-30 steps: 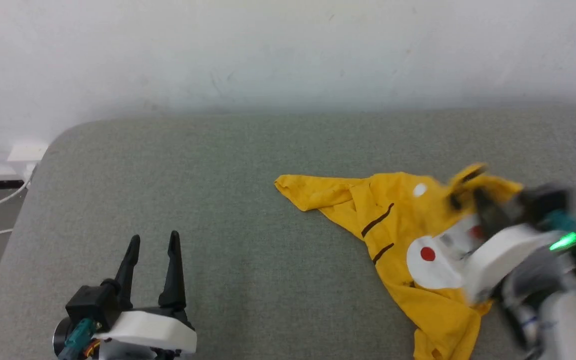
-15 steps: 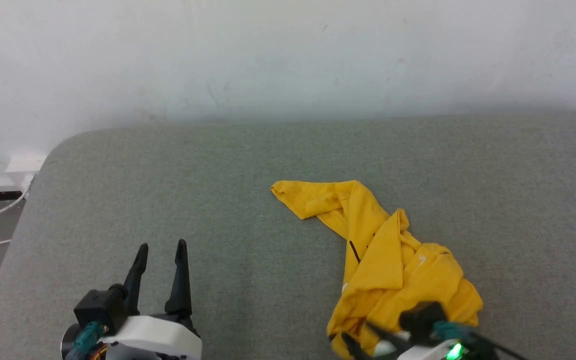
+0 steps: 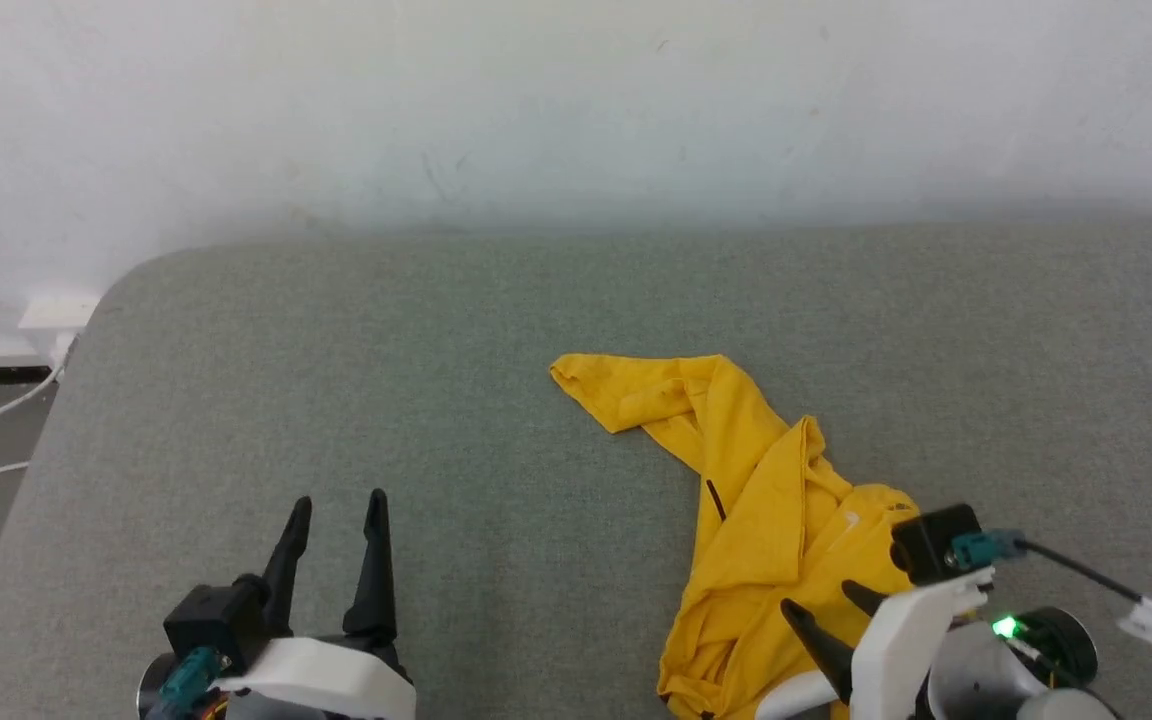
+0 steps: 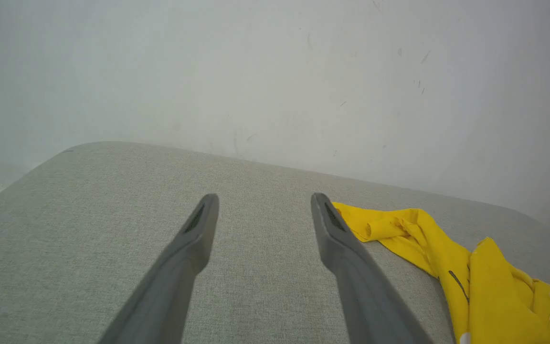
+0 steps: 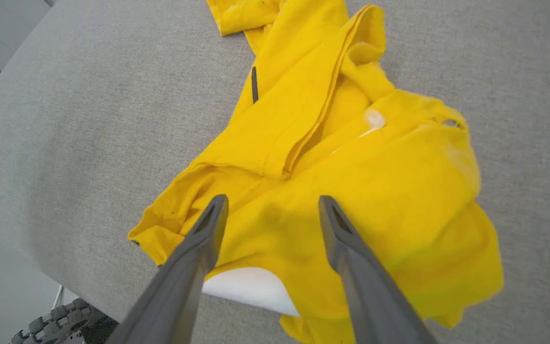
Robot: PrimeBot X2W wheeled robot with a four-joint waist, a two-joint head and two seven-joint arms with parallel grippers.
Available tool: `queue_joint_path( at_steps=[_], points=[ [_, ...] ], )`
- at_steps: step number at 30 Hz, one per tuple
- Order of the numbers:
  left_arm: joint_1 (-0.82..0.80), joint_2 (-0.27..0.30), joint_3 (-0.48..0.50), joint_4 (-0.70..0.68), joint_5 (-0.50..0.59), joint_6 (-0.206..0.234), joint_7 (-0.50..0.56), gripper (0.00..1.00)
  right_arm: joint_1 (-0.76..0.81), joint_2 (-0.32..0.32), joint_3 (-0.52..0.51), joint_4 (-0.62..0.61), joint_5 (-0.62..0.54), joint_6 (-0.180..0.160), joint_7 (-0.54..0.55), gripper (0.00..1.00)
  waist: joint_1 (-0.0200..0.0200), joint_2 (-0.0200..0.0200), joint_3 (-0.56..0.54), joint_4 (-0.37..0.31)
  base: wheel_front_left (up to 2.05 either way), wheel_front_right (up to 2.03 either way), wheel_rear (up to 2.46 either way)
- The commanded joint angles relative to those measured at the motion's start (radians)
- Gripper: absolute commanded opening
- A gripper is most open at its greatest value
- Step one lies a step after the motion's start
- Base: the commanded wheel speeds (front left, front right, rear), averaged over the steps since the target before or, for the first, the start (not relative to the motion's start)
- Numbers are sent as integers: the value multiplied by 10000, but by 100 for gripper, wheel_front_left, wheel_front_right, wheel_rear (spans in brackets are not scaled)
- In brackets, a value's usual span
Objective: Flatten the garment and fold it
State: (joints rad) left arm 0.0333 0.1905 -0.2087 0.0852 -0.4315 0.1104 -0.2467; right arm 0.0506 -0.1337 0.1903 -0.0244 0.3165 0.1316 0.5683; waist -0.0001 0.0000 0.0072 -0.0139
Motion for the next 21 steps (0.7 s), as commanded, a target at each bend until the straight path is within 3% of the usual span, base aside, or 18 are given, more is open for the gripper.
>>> queue_joint_path(
  at_steps=[1, 9, 10, 11, 12, 17, 21],
  points=[
    [-115, -50, -38, 11, 9, -31, 0, 100, -377, -3, -13, 223, 216, -9, 161, 100, 1, 0, 141, 88, 0, 0, 0],
    [-360, -87, -111, 125, 5, -44, -11, 100, -1836, -109, 507, 1879, 782, -9, 314, 100, 1, 0, 543, 216, 0, 0, 0],
    [-381, -88, -118, 145, 5, -47, -14, 100, -1946, -70, 590, 2050, 932, -9, 312, 93, 1, 0, 564, 221, 0, 0, 0],
    [-400, -90, -124, 165, 5, -51, -18, 100, -2051, -75, 667, 2196, 994, -9, 285, 29, 1, 0, 574, 228, 0, 0, 0],
    [-416, -94, -133, 185, 5, -55, -22, 100, -2147, -97, 725, 2300, 1019, -9, 184, 0, 1, 0, 579, 239, 0, 0, 0],
    [-391, -94, -120, 250, -12, -22, -40, 100, -2414, -255, 810, 2286, 1053, -9, -438, 0, 1, 0, 529, 199, 0, 0, 0],
    [-327, -80, -79, 248, -17, 42, -54, 100, -2505, -527, 119, 1565, 794, -9, -1161, 0, 1, 0, 451, 70, 0, 0, 0]
  ],
)
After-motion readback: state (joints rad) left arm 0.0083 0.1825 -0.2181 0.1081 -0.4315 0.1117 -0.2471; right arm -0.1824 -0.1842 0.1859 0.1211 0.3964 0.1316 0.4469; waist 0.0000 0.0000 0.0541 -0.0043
